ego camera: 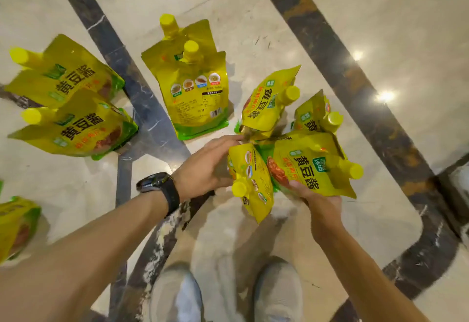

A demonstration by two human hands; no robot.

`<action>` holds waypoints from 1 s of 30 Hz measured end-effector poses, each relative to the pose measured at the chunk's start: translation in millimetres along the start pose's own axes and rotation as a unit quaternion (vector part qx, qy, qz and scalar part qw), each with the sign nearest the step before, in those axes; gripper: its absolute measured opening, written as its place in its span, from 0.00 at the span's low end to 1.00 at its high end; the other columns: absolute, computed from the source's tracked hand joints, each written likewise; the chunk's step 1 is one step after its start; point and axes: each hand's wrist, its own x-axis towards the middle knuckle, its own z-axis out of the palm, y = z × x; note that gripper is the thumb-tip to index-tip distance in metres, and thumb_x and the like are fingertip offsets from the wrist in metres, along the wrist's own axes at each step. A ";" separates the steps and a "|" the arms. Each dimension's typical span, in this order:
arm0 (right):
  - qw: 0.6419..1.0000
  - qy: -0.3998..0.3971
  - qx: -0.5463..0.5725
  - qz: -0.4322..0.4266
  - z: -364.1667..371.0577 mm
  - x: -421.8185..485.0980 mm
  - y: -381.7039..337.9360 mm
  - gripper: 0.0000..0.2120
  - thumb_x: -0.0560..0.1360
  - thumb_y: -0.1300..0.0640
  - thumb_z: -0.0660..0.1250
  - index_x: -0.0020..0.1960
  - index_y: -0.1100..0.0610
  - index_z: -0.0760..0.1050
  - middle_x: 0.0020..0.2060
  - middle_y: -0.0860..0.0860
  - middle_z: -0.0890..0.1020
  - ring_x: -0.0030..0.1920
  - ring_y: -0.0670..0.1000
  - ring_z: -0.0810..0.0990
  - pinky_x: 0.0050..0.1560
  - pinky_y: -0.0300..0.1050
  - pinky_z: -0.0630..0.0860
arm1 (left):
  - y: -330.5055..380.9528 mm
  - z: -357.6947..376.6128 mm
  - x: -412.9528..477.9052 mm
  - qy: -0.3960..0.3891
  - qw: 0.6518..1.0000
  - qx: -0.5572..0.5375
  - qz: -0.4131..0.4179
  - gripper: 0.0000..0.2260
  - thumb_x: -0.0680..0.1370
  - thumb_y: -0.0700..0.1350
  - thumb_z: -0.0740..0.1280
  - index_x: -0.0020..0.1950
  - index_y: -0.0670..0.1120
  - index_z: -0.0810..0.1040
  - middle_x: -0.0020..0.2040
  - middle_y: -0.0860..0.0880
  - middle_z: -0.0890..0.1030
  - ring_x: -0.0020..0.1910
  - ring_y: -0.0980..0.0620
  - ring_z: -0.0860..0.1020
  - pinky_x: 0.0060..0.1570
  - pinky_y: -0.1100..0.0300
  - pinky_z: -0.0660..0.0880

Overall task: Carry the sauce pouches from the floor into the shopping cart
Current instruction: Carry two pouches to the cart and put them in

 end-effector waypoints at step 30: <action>0.912 -0.366 -0.133 0.126 -13.8 -186.9 -212.8 0.28 0.64 0.65 0.72 0.64 0.57 0.76 0.56 0.58 0.84 0.55 0.60 0.84 0.52 0.51 0.82 | 214.4 -125.2 -212.2 0.064 0.779 -0.519 -0.347 0.31 0.62 0.56 0.80 0.62 0.49 0.78 0.53 0.48 0.87 0.49 0.50 0.86 0.38 0.62 0.81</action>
